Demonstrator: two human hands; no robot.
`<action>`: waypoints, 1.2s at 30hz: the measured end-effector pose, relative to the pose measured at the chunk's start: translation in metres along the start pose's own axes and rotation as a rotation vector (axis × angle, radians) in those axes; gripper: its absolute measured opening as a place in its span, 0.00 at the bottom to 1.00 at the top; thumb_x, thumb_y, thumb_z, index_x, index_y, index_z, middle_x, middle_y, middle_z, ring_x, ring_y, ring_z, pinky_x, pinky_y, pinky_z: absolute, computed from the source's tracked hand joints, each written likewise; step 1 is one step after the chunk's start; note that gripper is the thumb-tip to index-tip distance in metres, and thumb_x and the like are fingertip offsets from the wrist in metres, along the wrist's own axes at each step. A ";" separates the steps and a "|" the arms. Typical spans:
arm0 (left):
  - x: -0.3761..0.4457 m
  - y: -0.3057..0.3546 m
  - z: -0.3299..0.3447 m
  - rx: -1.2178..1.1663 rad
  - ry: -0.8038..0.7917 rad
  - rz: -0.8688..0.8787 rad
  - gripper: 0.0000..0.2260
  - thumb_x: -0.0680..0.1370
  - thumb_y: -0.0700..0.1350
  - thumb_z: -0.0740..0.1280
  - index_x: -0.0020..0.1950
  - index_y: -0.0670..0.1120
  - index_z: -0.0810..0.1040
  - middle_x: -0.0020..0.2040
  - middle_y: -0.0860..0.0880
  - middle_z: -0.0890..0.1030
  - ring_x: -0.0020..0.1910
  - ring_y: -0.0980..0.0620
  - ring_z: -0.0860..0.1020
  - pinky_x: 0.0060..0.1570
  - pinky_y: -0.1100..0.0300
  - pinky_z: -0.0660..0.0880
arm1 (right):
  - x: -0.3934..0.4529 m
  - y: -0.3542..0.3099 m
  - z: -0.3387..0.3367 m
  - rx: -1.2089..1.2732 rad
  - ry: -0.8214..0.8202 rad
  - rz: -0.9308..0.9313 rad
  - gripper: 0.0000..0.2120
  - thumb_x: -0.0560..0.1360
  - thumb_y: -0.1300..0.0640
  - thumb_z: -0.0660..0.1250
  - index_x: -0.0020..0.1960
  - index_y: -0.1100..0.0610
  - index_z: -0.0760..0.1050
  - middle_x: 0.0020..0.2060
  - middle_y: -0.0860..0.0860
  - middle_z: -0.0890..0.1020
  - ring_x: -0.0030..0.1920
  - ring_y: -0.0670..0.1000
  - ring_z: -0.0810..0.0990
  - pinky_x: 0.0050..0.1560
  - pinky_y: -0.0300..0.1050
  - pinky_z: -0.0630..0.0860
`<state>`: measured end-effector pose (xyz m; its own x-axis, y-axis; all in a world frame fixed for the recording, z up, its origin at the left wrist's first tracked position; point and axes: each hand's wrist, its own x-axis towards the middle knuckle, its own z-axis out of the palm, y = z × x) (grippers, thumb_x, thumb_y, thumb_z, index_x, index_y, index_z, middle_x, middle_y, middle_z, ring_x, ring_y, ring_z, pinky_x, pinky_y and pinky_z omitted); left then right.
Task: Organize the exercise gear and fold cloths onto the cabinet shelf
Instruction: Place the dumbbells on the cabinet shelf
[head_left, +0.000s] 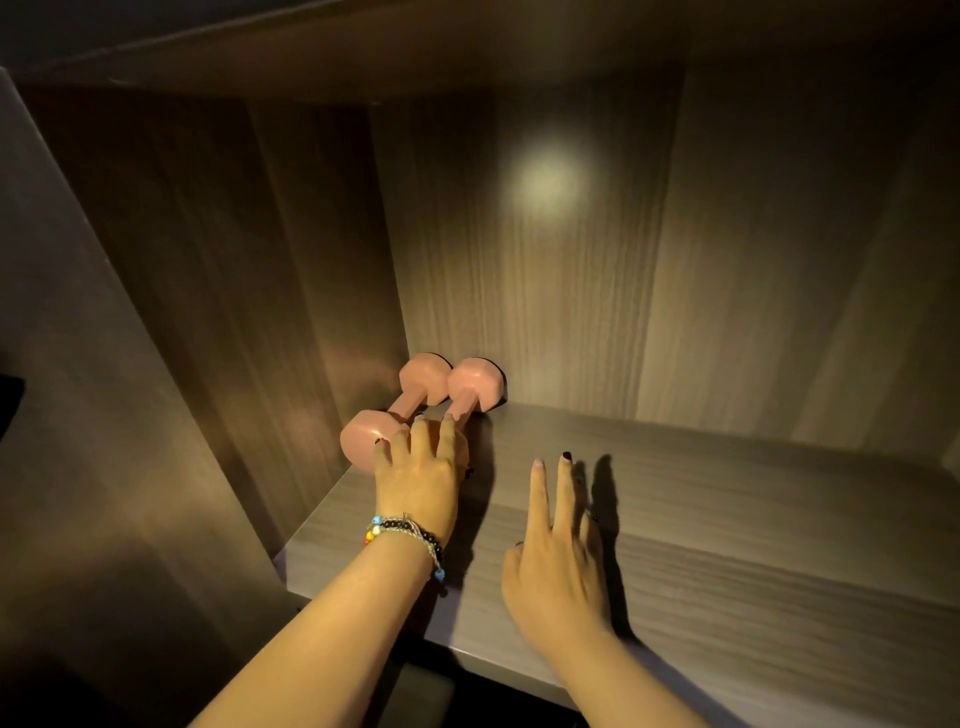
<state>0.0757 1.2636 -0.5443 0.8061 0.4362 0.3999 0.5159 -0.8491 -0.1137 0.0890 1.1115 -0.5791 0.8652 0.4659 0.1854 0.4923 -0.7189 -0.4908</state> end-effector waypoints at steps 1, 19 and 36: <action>0.001 0.000 0.001 -0.010 -0.019 0.008 0.28 0.80 0.48 0.59 0.78 0.48 0.52 0.72 0.41 0.62 0.67 0.39 0.66 0.67 0.45 0.64 | 0.000 0.001 0.000 -0.002 -0.012 0.005 0.45 0.77 0.54 0.60 0.72 0.49 0.23 0.73 0.50 0.25 0.77 0.58 0.47 0.73 0.52 0.63; -0.058 0.008 -0.100 -0.298 -0.145 0.102 0.33 0.82 0.53 0.54 0.78 0.42 0.39 0.79 0.41 0.41 0.78 0.44 0.39 0.75 0.50 0.42 | -0.046 0.006 -0.109 -0.042 0.029 -0.095 0.34 0.81 0.48 0.55 0.78 0.53 0.40 0.78 0.51 0.46 0.69 0.51 0.71 0.64 0.43 0.71; -0.171 0.032 -0.229 -0.338 0.077 0.408 0.35 0.81 0.61 0.49 0.78 0.42 0.40 0.80 0.46 0.43 0.78 0.49 0.43 0.76 0.55 0.46 | -0.170 -0.011 -0.234 -0.145 0.251 -0.150 0.33 0.80 0.48 0.58 0.78 0.51 0.44 0.78 0.48 0.49 0.78 0.48 0.46 0.73 0.45 0.49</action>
<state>-0.1117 1.0939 -0.4084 0.8914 0.0384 0.4517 0.0329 -0.9993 0.0201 -0.0410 0.9196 -0.4054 0.7697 0.4429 0.4597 0.6086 -0.7264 -0.3193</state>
